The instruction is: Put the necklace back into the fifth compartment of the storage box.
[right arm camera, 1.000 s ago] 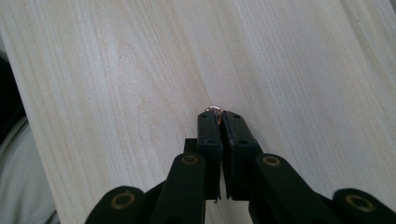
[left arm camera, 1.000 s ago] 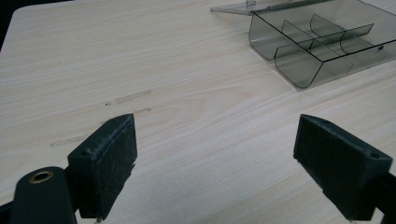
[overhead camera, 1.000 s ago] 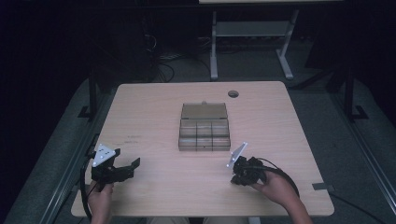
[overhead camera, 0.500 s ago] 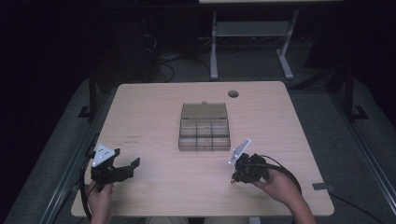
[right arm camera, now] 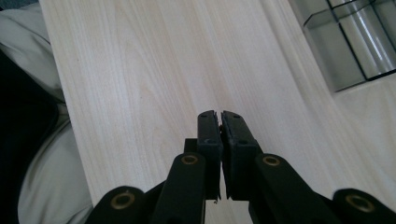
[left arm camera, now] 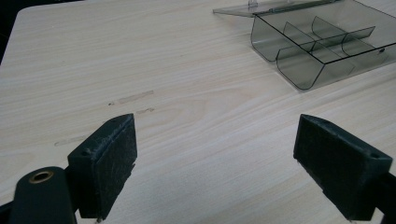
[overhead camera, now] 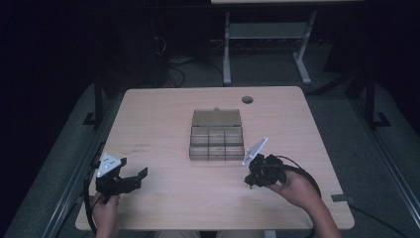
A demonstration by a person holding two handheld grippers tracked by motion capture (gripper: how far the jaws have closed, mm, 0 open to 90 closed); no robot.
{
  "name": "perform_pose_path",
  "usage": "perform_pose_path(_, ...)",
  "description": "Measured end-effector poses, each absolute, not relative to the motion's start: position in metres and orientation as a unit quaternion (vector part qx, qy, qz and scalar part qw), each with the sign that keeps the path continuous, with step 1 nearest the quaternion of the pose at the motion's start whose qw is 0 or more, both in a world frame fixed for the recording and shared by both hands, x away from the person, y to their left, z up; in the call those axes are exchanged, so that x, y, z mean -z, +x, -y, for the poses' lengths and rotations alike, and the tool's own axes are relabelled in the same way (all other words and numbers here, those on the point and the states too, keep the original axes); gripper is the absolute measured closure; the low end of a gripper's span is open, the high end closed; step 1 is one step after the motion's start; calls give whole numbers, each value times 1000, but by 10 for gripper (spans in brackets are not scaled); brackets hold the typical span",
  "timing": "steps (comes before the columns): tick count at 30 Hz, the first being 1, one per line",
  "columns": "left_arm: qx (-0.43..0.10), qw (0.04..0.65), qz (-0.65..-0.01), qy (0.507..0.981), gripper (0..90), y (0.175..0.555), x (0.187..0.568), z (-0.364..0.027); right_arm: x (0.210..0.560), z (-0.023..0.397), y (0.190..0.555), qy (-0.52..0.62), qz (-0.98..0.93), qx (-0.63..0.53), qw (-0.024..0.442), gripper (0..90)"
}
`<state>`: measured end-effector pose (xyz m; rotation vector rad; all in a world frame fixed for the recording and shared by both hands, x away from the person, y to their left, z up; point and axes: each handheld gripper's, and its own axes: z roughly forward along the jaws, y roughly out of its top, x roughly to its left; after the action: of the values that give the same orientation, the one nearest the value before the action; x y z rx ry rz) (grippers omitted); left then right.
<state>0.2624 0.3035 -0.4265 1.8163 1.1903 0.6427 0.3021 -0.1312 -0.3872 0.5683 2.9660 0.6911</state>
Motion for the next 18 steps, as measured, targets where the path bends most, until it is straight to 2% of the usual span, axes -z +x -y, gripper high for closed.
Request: perform_pose_path(18,-254,424,-480,724,130,263,427,-305,361,123,327,177,-959,-221,18,862)
